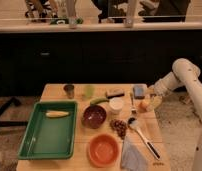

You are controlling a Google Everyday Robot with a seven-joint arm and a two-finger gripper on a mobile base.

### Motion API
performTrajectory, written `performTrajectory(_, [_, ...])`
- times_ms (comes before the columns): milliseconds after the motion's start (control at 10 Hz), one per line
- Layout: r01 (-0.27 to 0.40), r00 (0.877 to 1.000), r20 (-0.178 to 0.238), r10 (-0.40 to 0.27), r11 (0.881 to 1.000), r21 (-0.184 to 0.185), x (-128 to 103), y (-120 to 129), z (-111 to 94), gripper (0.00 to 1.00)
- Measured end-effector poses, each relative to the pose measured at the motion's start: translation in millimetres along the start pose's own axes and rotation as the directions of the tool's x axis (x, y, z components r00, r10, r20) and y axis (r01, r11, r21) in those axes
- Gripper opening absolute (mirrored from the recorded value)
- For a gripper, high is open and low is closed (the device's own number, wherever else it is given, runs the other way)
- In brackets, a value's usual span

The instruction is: Place apple in table surface

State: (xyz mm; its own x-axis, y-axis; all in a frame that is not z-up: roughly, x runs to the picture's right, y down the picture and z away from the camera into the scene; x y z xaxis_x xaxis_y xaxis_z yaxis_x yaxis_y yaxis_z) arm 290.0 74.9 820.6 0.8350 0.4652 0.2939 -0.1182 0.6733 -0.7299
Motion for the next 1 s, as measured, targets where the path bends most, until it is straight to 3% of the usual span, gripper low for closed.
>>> performTrajectory(200, [-0.018,1.0,0.009,0.018,1.0,-0.023,2.4,-9.3,7.4,0.8])
performTrajectory(400, [-0.036,0.999,0.002,0.036,0.999,-0.015,6.6,-12.8,9.4,0.8])
performTrajectory(600, [-0.055,0.998,-0.014,0.056,0.998,0.02,14.5,-16.4,10.3,0.8])
performTrajectory(1000, [-0.057,0.993,-0.096,0.066,0.994,0.094,24.9,-25.4,18.8,0.8])
